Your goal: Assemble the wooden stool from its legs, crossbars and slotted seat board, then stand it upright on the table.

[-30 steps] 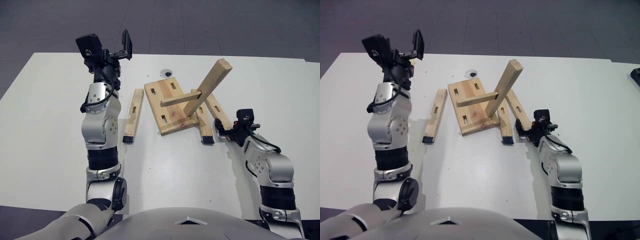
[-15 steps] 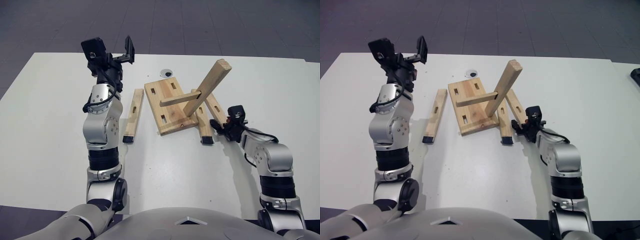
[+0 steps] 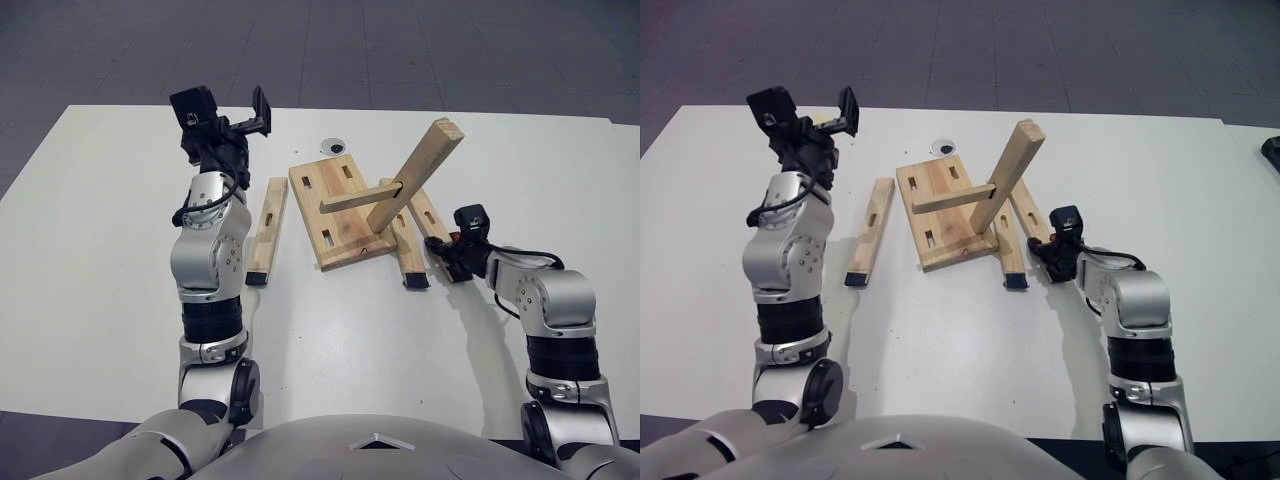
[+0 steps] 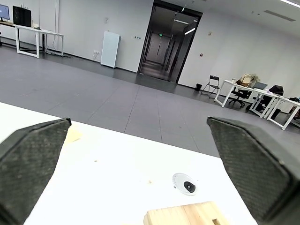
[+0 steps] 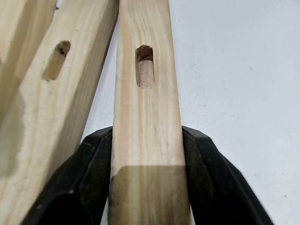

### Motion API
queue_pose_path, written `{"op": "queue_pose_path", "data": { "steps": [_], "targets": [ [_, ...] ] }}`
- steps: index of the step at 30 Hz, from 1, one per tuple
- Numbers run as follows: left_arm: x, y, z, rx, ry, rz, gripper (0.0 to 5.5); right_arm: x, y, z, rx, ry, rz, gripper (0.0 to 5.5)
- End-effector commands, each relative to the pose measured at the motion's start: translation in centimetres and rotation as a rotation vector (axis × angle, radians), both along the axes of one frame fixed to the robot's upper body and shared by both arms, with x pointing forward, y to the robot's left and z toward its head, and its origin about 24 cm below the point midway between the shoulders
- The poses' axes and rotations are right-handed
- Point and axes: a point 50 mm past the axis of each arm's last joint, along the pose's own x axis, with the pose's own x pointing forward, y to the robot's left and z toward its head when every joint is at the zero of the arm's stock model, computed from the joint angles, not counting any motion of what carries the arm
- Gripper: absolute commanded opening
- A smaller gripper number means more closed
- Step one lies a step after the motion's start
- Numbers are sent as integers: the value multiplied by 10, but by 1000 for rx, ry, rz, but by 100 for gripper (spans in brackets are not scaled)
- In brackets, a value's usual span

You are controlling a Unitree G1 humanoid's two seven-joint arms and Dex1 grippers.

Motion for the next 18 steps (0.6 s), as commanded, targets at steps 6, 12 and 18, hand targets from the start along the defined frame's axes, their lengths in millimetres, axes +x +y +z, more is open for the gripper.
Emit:
{"op": "queue_pose_path", "data": {
  "steps": [6, 12, 18],
  "targets": [
    [0, 33, -12, -83, 76, 107, 540, 28, -45, 97, 5, -607, -231, 206],
    [-30, 31, 90, -304, -484, -438, 540, 29, -7, 211, 11, -1222, 28, 206],
    [-31, -11, 129, -286, -546, -739, 540, 31, 34, 229, 128, -1360, 204, 206]
  ]
}}
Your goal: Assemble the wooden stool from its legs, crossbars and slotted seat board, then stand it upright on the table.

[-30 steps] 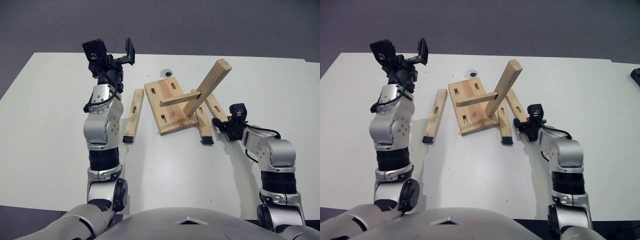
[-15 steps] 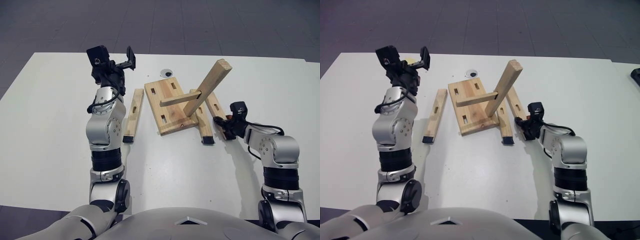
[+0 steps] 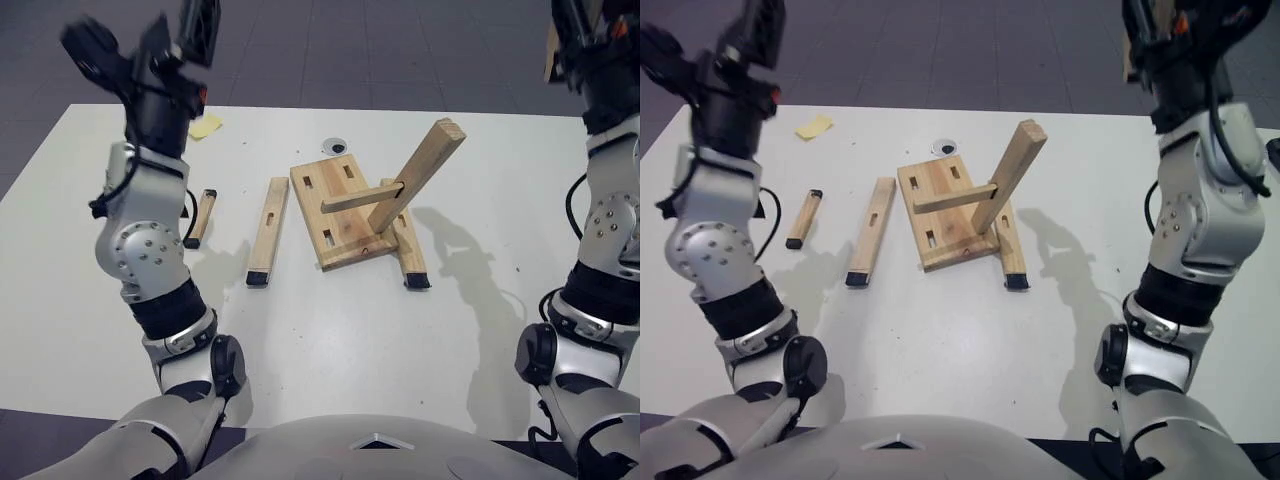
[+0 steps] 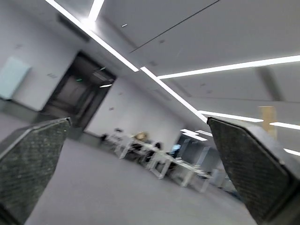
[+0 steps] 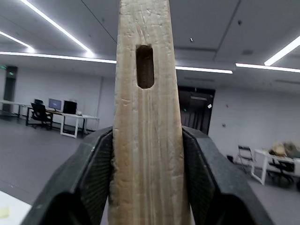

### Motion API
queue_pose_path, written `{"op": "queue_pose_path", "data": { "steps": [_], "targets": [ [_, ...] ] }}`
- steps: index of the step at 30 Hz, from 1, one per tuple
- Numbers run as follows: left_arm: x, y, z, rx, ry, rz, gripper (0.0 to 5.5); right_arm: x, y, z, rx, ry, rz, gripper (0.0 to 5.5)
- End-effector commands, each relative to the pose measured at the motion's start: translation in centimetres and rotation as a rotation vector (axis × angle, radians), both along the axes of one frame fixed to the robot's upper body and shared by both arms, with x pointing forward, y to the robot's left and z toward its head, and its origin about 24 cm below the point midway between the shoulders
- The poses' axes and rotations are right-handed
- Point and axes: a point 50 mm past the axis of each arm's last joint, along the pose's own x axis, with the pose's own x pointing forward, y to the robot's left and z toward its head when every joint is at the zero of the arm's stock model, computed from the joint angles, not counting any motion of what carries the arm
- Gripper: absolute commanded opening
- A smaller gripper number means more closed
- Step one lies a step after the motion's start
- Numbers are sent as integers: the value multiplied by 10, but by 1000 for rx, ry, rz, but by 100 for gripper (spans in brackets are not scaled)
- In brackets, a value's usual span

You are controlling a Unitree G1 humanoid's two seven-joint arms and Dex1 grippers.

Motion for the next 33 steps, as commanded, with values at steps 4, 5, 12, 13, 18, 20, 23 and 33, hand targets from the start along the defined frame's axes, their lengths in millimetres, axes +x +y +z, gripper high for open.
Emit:
{"op": "queue_pose_path", "data": {
  "steps": [4, 5, 12, 13, 18, 20, 23, 33],
  "targets": [
    [1, -58, 25, 167, -61, -210, 540, -6, 58, -5, -49, -60, 245, 206],
    [3, -62, 24, 182, -44, -212, 540, -8, 64, -7, -50, -60, 270, 206],
    [8, -62, 29, 168, -29, -240, 540, -21, 82, -30, -96, -13, 334, 206],
    [8, -62, 31, 169, -30, -245, 540, -23, 84, -34, -110, -4, 343, 206],
    [4, -68, 37, 162, -46, -310, 540, -24, 91, -51, -168, 42, 338, 206],
    [4, -69, 37, 159, -40, -319, 540, -24, 93, -55, -178, 51, 337, 206],
    [7, -68, 37, 127, -14, -315, 520, -22, 93, -61, -197, 63, 321, 206],
    [9, -68, 33, 131, -3, -318, 356, -19, 93, -65, -228, 61, 322, 206]
  ]
}}
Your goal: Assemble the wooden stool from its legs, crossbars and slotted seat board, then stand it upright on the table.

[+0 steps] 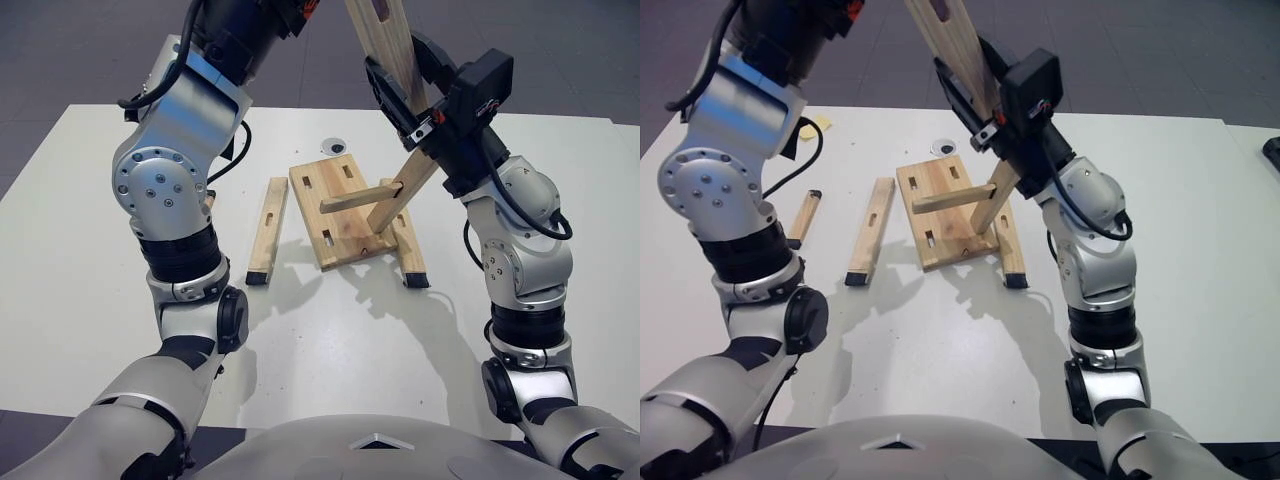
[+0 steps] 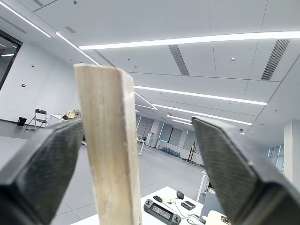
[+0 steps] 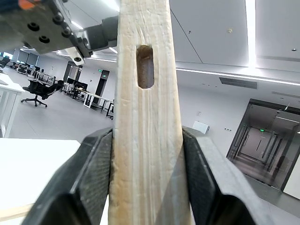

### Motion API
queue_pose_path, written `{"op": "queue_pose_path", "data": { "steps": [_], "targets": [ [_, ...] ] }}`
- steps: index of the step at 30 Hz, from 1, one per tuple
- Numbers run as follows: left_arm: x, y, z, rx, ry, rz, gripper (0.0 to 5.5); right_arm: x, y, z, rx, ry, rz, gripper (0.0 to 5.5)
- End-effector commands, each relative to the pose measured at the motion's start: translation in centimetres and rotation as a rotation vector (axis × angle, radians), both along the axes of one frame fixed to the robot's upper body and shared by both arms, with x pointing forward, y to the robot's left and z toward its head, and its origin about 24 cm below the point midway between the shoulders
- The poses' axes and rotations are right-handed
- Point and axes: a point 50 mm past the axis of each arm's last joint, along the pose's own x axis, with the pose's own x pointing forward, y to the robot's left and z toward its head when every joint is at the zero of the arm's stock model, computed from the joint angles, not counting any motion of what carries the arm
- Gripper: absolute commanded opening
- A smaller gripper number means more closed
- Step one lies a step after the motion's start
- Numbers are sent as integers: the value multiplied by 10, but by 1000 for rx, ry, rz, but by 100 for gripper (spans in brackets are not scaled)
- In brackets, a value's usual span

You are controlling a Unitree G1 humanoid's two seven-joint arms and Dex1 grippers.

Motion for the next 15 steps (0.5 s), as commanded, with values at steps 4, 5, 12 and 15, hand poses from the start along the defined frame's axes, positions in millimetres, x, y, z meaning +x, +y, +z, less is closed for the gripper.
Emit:
{"op": "queue_pose_path", "data": {
  "steps": [4, 5, 12, 15],
  "targets": [
    [0, -2, -1, 27, -13, -2, 290, 1, 3, -1, -26, -14, 11, 206],
    [1, -1, -1, 27, -13, 0, 278, 1, 3, -1, -29, -14, 11, 206],
    [2, 1, -3, 31, -12, 10, 158, 1, 3, -4, -63, -19, 10, 206],
    [1, 0, -6, 56, -17, 3, 116, 2, 3, -5, -74, -22, 5, 206]
  ]
}}
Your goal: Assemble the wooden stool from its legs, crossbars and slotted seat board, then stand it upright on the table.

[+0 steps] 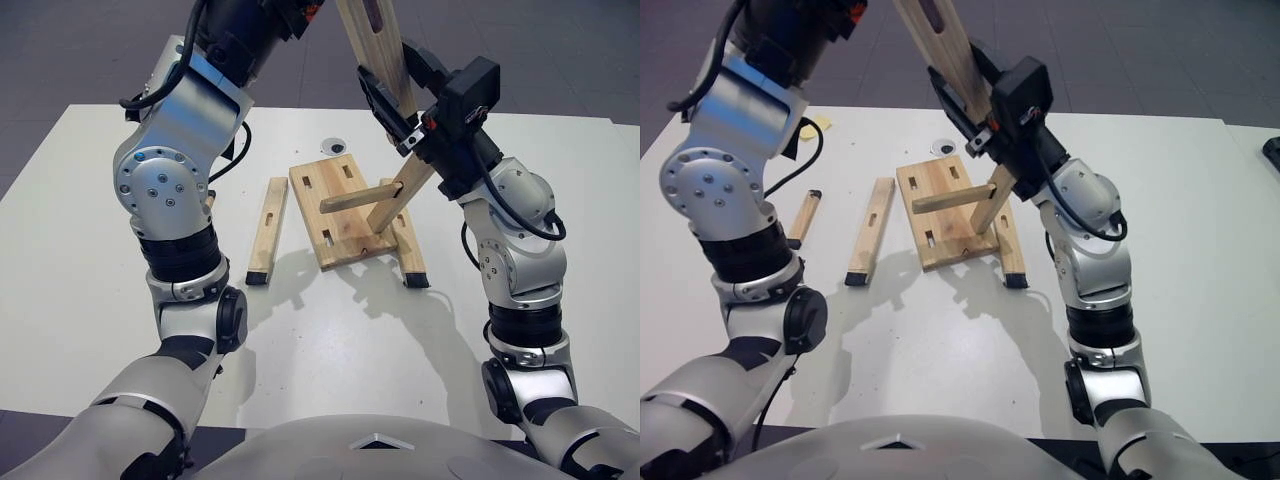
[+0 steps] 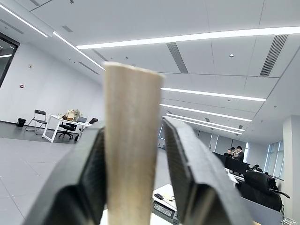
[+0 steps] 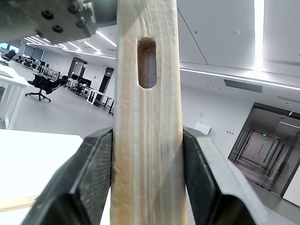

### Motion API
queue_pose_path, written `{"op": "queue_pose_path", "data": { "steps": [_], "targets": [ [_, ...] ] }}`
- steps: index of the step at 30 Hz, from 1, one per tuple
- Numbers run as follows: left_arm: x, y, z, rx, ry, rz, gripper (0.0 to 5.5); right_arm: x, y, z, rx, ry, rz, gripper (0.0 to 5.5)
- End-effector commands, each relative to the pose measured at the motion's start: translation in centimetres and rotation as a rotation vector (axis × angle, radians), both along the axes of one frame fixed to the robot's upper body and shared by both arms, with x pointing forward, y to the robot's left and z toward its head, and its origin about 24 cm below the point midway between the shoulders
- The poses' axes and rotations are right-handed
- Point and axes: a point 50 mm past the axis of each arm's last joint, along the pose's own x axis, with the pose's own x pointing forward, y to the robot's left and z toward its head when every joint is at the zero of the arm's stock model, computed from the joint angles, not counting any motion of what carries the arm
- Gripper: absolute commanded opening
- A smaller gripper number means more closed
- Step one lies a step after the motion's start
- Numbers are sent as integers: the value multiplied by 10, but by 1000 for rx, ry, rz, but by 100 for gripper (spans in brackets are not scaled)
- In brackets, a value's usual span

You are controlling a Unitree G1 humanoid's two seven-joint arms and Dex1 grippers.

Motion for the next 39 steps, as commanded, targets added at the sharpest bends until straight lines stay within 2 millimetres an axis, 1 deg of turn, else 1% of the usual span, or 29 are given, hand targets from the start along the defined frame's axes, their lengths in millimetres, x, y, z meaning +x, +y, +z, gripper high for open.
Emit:
{"op": "queue_pose_path", "data": {
  "steps": [1, 4, 8, 9, 10, 12, 14, 15, 16, 17, 18, 19, 20, 21, 22, 23, 24, 26, 29, 31, 33, 34, 36, 39],
  "targets": [
    [0, 1, -7, 47, -3, 5, 110, 2, 0, -1, -28, -9, -11, 206],
    [0, 4, -11, 66, -9, 19, 107, 4, -3, -2, -37, -6, -35, 206],
    [4, 12, -16, 84, -13, 85, 104, 4, -4, -4, -30, 12, -49, 205],
    [6, 14, -17, 80, -10, 109, 104, 4, -5, -5, -24, 18, -51, 242],
    [8, 17, -18, 69, -9, 140, 104, 3, -7, -5, -17, 23, -54, 250],
    [11, 22, -18, 42, -9, 194, 103, 1, -15, -3, 1, 27, -64, 288],
    [16, 33, -16, -24, -11, 278, 103, -2, -29, 3, 90, 42, -68, 315],
    [18, 39, -14, -62, -11, 322, 103, -5, -37, 9, 163, 45, -59, 331],
    [20, 44, -14, -95, -9, 363, 103, -7, -46, 17, 266, 50, -49, 340],
    [22, 50, -13, -123, -8, 414, 103, -7, -61, 26, 398, 48, -69, 352],
    [23, 57, -13, -139, -6, 469, 103, -6, -77, 33, 496, 47, -112, 372],
    [24, 67, -15, -146, 5, 546, 103, -3, -94, 36, 562, 49, -199, 382],
    [24, 78, -20, -130, 20, 626, 103, 2, -111, 35, 562, 72, -329, 401],
    [22, 88, -28, -94, 37, 705, 103, 8, -124, 31, 480, 89, -484, 412],
    [19, 96, -34, -52, 45, 762, 103, 12, -132, 26, 367, 97, -610, 430],
    [13, 101, -44, 6, 54, 811, 103, 17, -135, 17, 249, 123, -686, 446],
    [7, 104, -51, 50, 62, 843, 103, 21, -136, 10, 167, 149, -715, 463],
    [-4, 103, -70, 119, 107, 868, 103, 29, -128, -15, 18, 230, -716, 489],
    [-17, 90, -94, 144, 200, 845, 103, 39, -113, -59, -163, 323, -677, 532],
    [-24, 80, -104, 139, 246, 820, 103, 40, -104, -87, -265, 370, -630, 540],
    [-28, 71, -111, 138, 277, 800, 103, 36, -98, -109, -352, 397, -575, 540],
    [-30, 69, -113, 142, 291, 798, 103, 32, -98, -117, -383, 408, -558, 540],
    [-35, 67, -118, 147, 317, 794, 103, 23, -96, -126, -409, 430, -516, 540],
    [-49, 64, -124, 200, 339, 786, 103, 9, -88, -125, -420, 431, -447, 540]
  ]
}}
